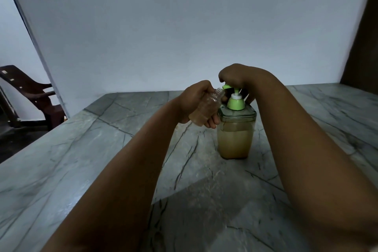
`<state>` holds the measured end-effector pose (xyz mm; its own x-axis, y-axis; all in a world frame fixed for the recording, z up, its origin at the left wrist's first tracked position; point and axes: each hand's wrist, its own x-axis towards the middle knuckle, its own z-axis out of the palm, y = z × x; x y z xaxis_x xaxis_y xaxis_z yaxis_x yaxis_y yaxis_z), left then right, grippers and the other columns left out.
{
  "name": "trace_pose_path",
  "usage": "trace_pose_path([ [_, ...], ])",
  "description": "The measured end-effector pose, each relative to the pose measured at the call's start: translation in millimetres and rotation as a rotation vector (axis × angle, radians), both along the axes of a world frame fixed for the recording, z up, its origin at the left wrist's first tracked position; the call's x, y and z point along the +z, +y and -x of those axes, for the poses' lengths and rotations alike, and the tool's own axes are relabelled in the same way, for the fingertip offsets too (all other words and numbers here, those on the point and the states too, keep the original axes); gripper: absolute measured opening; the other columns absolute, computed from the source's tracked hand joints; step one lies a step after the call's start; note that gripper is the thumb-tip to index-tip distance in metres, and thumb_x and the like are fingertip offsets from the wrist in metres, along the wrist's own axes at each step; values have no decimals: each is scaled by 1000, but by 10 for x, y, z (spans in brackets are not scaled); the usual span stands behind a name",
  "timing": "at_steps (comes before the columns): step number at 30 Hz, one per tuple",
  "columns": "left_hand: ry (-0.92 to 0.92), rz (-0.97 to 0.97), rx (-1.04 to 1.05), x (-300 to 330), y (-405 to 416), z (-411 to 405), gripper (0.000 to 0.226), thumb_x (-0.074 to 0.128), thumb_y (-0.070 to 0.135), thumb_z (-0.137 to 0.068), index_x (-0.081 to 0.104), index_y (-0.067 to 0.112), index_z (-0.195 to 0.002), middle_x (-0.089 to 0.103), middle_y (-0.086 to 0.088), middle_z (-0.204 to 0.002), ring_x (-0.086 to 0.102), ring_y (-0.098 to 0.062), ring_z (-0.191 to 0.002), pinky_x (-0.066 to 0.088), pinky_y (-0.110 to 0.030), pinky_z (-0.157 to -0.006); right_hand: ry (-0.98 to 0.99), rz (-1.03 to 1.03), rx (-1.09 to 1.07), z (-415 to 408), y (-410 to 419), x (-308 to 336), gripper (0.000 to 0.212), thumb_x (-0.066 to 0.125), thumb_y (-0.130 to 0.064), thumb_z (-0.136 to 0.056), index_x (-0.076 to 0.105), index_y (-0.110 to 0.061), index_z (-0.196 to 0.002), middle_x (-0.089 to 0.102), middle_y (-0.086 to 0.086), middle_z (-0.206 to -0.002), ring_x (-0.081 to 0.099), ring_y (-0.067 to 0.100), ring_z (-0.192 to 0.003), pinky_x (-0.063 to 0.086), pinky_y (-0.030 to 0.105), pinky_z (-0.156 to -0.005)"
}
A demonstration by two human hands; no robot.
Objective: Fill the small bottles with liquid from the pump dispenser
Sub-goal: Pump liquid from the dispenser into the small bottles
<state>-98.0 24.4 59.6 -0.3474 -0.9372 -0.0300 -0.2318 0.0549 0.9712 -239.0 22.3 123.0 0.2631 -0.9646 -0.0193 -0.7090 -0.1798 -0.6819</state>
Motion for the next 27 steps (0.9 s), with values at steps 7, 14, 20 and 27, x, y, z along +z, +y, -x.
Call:
trace_pose_path([
  [7,-4,-2,6,-24,2,1,58,17,28,-92,57,-13,-81,65,-22,-61,62,-31,-51,50,-29,-55,65,31,18,-55,-27,-80,30,33,-8,-95,49,-6,-70,57,13,-78,50,25,-66,36,21,-50],
  [14,13,-11,5,-18,23,6,54,18,26,-91,65,2,-82,64,-23,-62,61,-32,-52,49,-30,-57,56,0,66,31,4,-12,22,30,-15,-96,48,-5,-87,59,10,-69,45,26,-64,42,27,-60],
  [20,34,-6,14,-27,5,12,57,19,26,-91,66,0,-74,62,-25,-61,60,-34,-52,50,-31,-55,135,14,90,11,-7,-65,32,35,-11,-88,51,-8,-61,55,6,-63,42,21,-54,37,23,-55],
  [27,-10,-8,1,-14,-3,2,51,15,26,-92,58,-2,-96,64,-22,-62,61,-31,-52,50,-30,-56,-8,14,52,40,-57,-25,23,28,-12,-95,47,-7,-81,56,21,-88,46,27,-76,41,26,-59],
])
